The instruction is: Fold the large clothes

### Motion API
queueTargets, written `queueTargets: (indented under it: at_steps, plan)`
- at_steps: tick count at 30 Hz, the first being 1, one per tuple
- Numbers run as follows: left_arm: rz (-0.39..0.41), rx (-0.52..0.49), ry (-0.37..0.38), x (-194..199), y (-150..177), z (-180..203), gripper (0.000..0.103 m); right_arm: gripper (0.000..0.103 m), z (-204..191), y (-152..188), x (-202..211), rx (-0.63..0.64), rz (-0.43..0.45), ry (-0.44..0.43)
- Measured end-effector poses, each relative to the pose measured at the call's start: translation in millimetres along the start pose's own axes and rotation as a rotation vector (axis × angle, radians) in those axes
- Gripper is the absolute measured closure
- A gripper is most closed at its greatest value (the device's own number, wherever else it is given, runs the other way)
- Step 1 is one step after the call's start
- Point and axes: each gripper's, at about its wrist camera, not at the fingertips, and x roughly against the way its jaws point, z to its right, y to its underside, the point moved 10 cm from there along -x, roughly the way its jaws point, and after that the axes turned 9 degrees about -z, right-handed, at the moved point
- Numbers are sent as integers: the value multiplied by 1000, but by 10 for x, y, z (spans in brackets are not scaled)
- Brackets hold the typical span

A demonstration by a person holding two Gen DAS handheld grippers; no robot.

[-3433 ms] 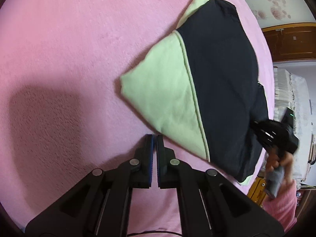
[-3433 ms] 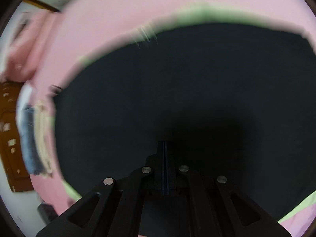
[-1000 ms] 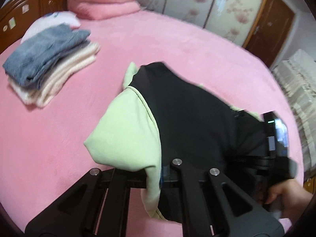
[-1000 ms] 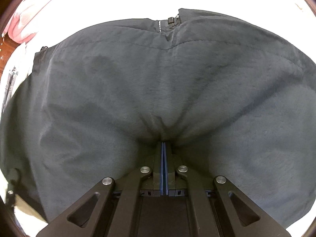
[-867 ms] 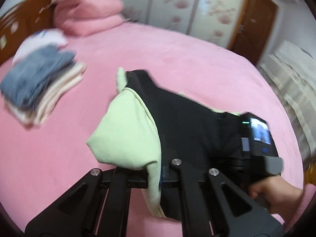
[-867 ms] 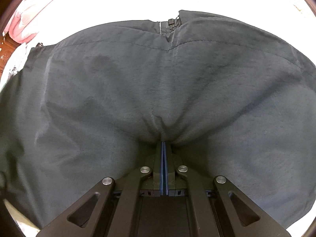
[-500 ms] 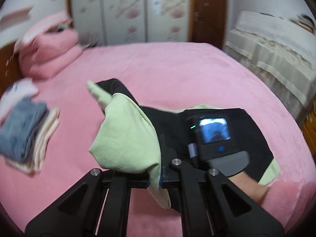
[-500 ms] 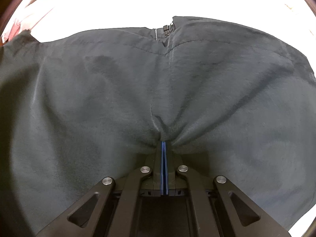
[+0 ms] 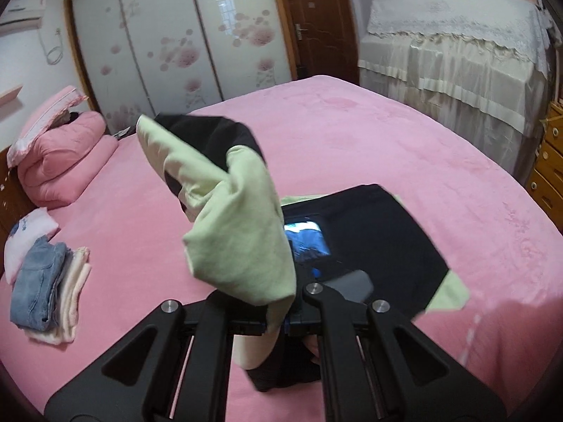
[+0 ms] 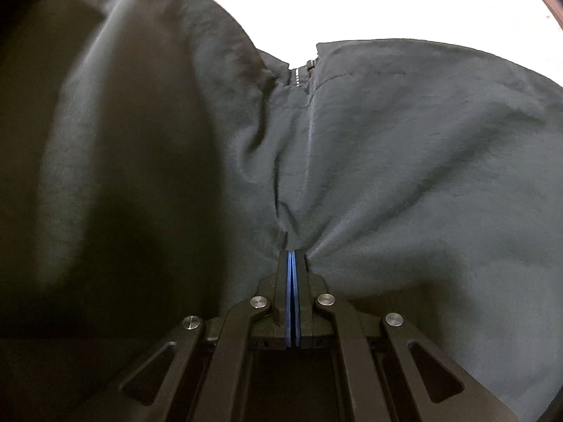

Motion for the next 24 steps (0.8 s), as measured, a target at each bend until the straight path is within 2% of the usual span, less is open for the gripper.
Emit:
queueTargets:
  at_steps: [4,8,9,10,13,19,22,24]
  plan:
    - [-4,-56,25,115,-48,657,100,103,129,139,89,-62,-99,-239]
    - [-54,-111,91,125,39,1316,100,103,328,363,141,-200,-196,-562]
    - [-70,-128,95,115,71,1455,100,103,343,410,159,-195,-206,-594]
    - [-82,-145,99,108,106,1592,100,103,448,411,129,-301,-170,-509]
    - [-102,-171,86,75,185,1837,100,103,420,552,210,-282,-155,-555]
    - [-120,-164,85,-5,230,1971,100,103,360,779,328,-282,-154,-573]
    - [-124,-172,63,-28,238,1875,100,103,330,887,376,-289,-163,-570]
    - [-117,-166,62,-58,210,1707,100,103,300,956,426,-294,-224,-600]
